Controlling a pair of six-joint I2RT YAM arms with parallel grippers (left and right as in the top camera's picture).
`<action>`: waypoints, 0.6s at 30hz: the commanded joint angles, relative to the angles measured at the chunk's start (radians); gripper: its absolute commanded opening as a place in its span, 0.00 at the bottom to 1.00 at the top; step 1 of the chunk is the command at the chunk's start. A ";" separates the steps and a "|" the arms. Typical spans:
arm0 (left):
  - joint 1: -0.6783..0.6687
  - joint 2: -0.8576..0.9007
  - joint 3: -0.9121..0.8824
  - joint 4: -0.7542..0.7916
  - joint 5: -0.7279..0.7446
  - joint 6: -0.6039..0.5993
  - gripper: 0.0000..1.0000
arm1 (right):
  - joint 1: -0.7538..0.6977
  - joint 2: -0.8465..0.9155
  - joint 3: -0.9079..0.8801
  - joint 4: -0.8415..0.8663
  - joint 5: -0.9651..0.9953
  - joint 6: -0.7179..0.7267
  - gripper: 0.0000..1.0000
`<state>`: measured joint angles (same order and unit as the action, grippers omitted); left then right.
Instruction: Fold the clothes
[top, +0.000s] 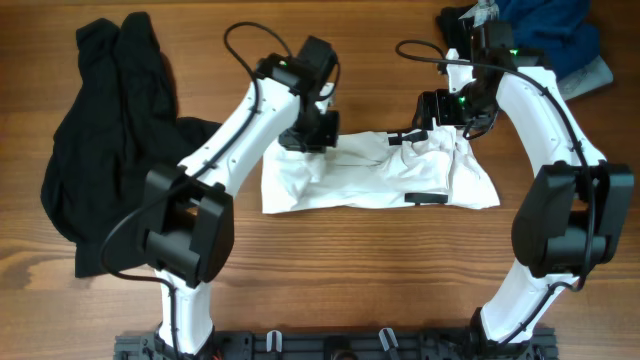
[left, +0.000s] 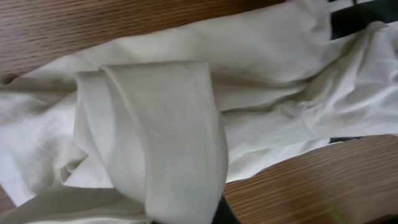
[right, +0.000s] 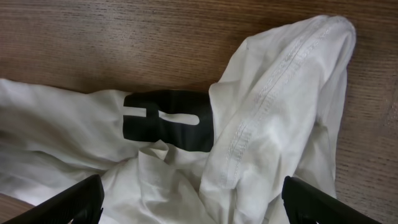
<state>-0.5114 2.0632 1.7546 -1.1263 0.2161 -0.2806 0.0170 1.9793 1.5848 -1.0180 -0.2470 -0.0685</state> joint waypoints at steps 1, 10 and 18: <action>-0.037 -0.021 0.018 0.040 0.019 -0.028 0.04 | 0.002 -0.006 0.010 -0.005 -0.019 0.016 0.92; -0.103 -0.024 0.022 0.082 -0.008 0.039 0.91 | 0.002 -0.006 0.010 -0.013 -0.001 0.016 0.92; 0.077 -0.144 0.116 -0.123 -0.169 0.053 1.00 | 0.002 -0.006 0.010 -0.024 0.055 0.019 0.94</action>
<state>-0.5419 2.0178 1.8259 -1.2358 0.0723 -0.2470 0.0170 1.9793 1.5848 -1.0458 -0.2161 -0.0650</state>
